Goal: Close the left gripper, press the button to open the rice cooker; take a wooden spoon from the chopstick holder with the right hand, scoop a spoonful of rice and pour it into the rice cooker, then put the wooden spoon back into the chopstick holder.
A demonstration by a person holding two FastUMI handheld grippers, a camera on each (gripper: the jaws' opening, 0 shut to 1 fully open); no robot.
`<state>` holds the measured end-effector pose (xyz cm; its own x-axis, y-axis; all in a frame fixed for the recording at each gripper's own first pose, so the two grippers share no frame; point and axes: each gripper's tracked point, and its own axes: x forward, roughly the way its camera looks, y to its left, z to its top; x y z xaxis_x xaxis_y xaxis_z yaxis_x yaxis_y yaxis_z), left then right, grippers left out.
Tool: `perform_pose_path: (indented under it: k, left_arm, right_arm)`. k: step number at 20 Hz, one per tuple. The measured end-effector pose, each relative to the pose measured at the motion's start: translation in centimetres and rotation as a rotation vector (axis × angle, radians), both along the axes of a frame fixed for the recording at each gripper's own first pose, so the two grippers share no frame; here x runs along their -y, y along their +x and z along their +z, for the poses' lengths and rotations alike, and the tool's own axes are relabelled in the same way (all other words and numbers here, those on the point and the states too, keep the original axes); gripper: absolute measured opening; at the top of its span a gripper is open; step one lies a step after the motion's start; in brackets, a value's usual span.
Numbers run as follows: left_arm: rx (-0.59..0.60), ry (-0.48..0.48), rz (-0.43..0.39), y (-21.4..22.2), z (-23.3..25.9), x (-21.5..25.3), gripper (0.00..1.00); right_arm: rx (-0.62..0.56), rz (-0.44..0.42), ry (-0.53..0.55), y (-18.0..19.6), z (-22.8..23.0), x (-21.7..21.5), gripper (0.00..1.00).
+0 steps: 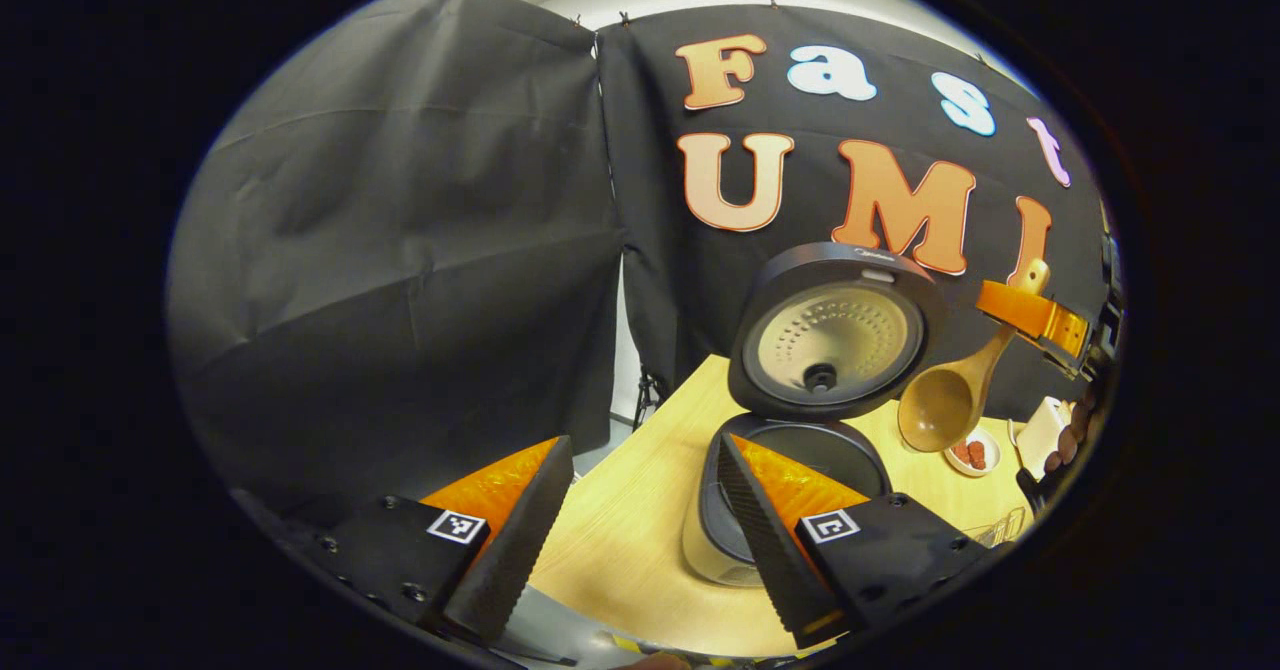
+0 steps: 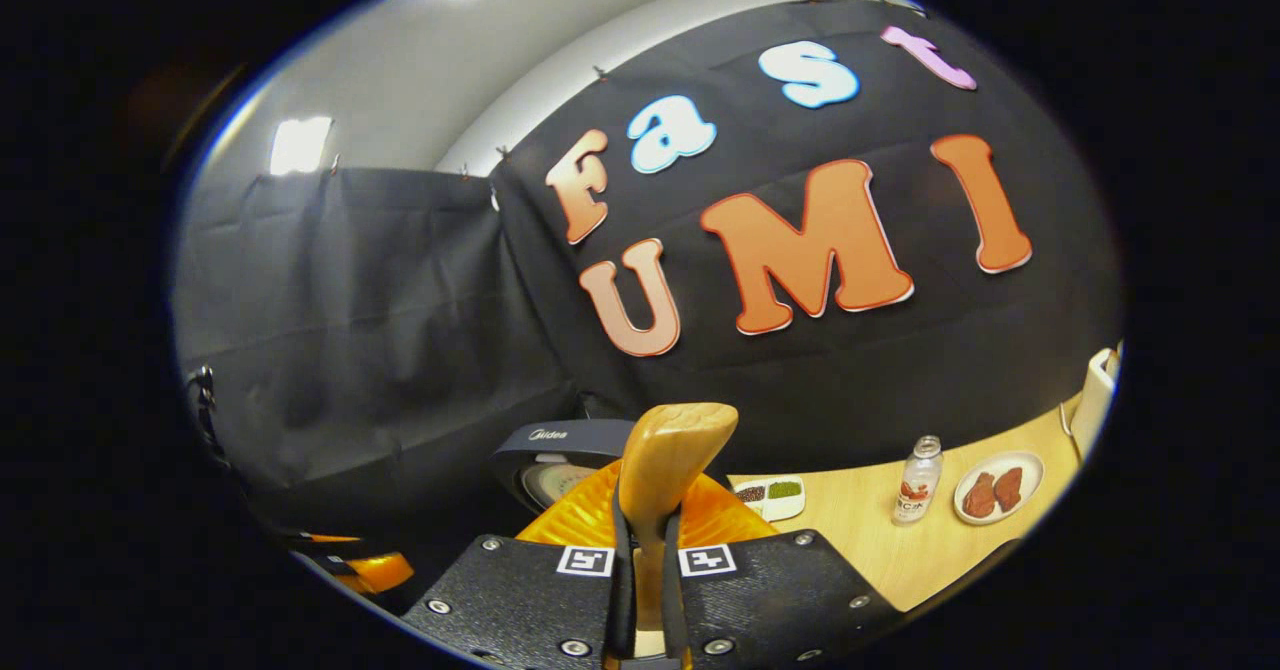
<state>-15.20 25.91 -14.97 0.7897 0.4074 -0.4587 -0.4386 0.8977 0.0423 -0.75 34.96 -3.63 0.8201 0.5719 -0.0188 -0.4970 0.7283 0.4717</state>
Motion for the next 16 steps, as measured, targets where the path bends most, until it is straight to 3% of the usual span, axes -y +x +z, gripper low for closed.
perform_pose_path:
  k: [6,16]
  left_arm:
    - [0.014,0.034,-0.09,2.3,1.0,6.7,0.96]
    - [0.014,0.04,-0.168,3.8,1.8,16.0,0.99]
  right_arm:
    - [-0.031,-0.104,-0.019,0.0,-1.6,11.3,0.1]
    - [-0.21,-0.341,-0.141,-1.8,-12.0,29.8,0.1]
